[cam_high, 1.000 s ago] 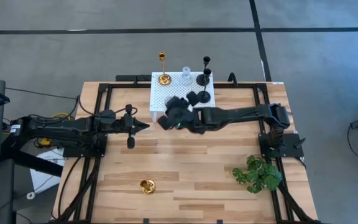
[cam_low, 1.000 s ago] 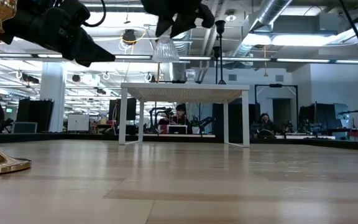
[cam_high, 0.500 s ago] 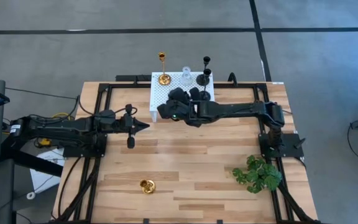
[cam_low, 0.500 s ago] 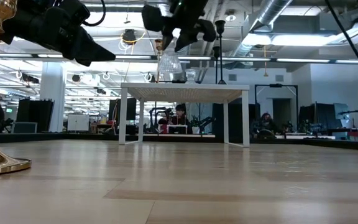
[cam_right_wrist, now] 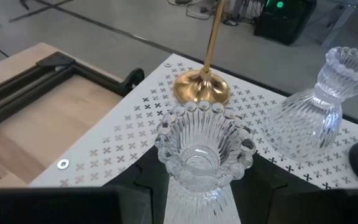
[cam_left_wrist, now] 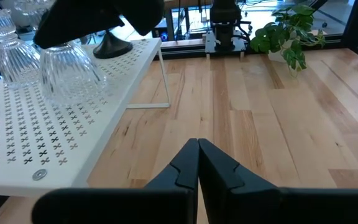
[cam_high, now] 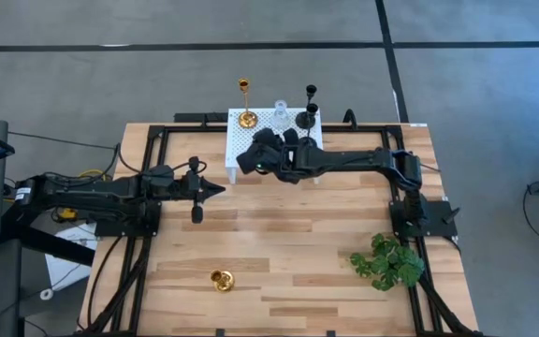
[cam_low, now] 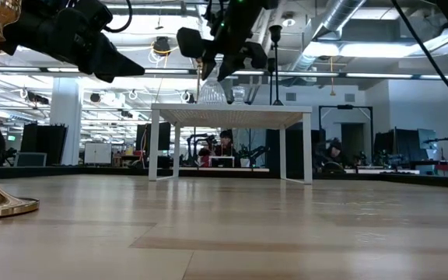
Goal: Pick & Place candle stick holders
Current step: Put the transparent candle holder on the shelf aligned with the other transparent candle holder
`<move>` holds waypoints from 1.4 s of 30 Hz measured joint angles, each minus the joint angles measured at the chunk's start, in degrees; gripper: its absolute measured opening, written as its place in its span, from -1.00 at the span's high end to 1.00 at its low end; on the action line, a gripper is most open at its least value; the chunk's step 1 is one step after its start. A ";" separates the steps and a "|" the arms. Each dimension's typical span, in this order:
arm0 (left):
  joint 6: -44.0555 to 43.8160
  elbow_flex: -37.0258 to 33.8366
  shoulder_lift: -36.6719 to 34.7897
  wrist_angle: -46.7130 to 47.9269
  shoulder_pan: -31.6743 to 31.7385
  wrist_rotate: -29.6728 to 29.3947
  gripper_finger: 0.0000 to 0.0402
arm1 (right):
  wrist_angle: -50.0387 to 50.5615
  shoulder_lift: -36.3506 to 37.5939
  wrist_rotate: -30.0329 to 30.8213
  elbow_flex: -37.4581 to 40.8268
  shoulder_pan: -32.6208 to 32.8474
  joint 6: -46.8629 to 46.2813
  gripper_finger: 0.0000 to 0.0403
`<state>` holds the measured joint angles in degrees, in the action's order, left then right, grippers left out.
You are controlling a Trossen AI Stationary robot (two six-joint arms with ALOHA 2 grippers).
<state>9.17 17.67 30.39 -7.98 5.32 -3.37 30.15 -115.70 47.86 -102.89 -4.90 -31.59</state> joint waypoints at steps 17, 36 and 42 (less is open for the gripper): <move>-0.02 0.00 -0.02 0.02 0.00 0.02 0.96 | -1.60 0.20 -5.96 -0.02 -2.46 3.41 -0.08; -0.04 0.00 0.00 0.02 -0.02 0.02 0.96 | -6.02 4.14 -4.10 -2.23 -0.73 14.63 0.17; -0.04 0.00 0.01 0.02 0.00 0.00 0.96 | -6.00 4.17 -4.07 -6.55 -0.75 19.45 0.22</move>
<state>9.13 17.67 30.39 -7.97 5.32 -3.37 24.15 -111.53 43.79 -109.44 -5.65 -12.14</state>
